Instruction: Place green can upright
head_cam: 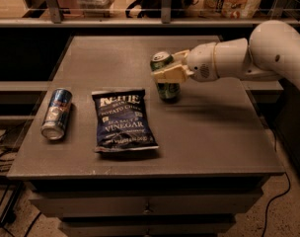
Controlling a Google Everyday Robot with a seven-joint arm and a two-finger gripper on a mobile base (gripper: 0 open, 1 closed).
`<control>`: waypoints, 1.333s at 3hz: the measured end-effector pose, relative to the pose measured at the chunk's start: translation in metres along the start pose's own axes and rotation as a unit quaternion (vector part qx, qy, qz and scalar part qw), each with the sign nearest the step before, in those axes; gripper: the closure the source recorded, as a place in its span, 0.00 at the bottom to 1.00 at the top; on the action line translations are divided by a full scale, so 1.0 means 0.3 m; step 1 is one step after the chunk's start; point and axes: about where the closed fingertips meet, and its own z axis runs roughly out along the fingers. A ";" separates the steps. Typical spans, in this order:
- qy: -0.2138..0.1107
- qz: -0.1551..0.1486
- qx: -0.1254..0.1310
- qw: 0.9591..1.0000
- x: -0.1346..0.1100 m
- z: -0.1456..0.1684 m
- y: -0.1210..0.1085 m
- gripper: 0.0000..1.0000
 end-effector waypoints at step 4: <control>-0.100 0.003 0.063 0.993 0.032 -0.041 0.012 0.00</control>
Offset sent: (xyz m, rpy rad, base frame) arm -0.0095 -0.0203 -0.0057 0.2079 -0.1357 -0.1553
